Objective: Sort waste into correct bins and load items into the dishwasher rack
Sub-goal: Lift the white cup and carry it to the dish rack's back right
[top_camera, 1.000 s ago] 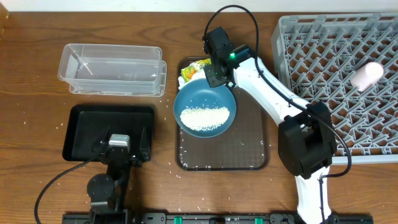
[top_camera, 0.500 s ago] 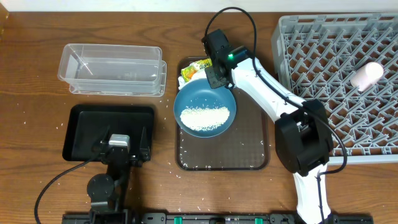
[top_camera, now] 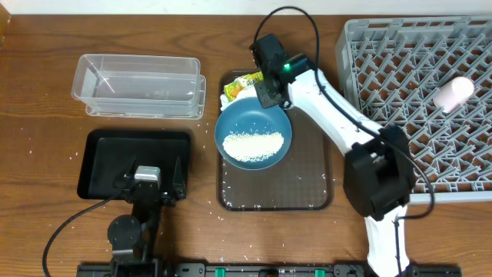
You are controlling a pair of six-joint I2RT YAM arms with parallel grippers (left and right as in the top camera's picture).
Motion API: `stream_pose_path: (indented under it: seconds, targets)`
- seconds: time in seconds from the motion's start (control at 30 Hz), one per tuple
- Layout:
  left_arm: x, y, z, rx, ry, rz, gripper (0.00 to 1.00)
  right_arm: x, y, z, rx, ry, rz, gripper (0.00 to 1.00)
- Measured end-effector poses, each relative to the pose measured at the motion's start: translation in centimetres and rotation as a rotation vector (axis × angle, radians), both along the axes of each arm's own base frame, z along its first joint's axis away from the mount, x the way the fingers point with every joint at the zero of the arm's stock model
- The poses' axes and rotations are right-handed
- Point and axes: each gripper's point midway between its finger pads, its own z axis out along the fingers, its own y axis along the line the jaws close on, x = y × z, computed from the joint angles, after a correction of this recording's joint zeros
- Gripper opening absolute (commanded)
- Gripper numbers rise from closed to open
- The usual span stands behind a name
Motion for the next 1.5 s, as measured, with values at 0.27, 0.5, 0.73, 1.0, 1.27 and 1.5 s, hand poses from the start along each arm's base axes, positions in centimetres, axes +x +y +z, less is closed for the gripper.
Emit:
stream_pose_path:
  seconds: [0.27, 0.5, 0.73, 1.0, 1.27, 1.5]
  targets:
    - [0.0, 0.0, 0.0, 0.0, 0.0, 0.0, 0.96, 1.1, -7.0, 13.5, 0.11, -0.215, -0.134, 0.01]
    - [0.0, 0.0, 0.0, 0.0, 0.0, 0.0, 0.96, 1.4, -20.7, 19.6, 0.211, -0.298, -0.335, 0.01]
    - [0.0, 0.0, 0.0, 0.0, 0.0, 0.0, 0.96, 1.3, -29.8, 18.2, 0.513, -0.233, -0.356, 0.01]
    - [0.0, 0.0, 0.0, 0.0, 0.0, 0.0, 0.97, 2.5, -31.1, 13.0, 0.822, -0.092, -0.316, 0.01]
    - [0.0, 0.0, 0.0, 0.0, 0.0, 0.0, 0.96, 3.1, -30.3, 7.8, 1.048, 0.067, -0.324, 0.01]
    - [0.0, 0.0, 0.0, 0.0, 0.0, 0.0, 0.96, 2.7, -30.5, 6.7, 1.082, 0.109, -0.347, 0.01]
